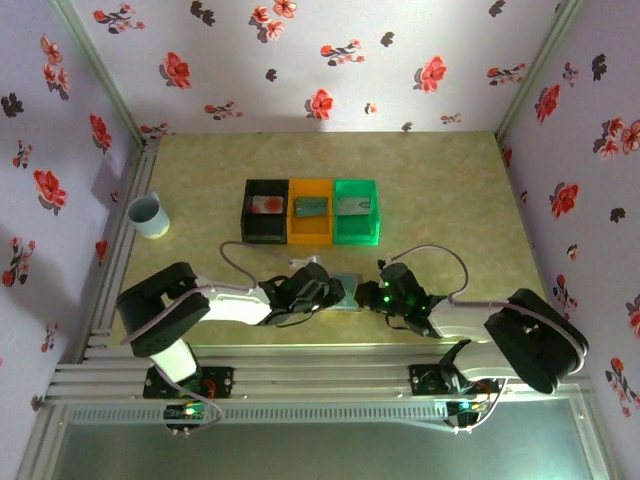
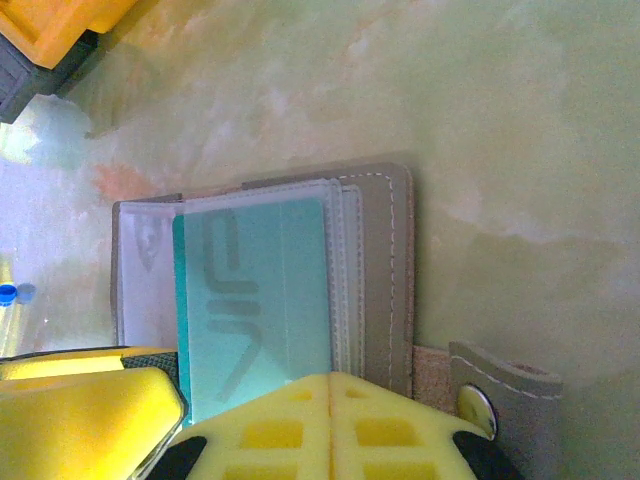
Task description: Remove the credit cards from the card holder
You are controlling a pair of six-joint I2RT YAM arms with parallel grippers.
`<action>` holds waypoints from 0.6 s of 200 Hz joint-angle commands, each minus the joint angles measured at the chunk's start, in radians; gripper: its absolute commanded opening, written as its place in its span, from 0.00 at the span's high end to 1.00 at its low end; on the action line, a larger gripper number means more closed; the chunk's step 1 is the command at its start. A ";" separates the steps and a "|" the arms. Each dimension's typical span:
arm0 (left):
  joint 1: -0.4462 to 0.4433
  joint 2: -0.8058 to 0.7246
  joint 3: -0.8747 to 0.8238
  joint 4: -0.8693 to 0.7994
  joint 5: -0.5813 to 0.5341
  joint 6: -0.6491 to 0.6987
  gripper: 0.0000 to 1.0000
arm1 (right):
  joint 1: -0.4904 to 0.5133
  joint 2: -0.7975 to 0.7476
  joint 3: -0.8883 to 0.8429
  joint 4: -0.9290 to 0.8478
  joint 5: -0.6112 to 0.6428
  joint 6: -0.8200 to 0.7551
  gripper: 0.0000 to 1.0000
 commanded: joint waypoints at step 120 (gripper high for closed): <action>0.003 -0.021 -0.038 0.097 -0.041 -0.009 0.85 | -0.002 0.033 -0.025 -0.051 0.000 0.014 0.94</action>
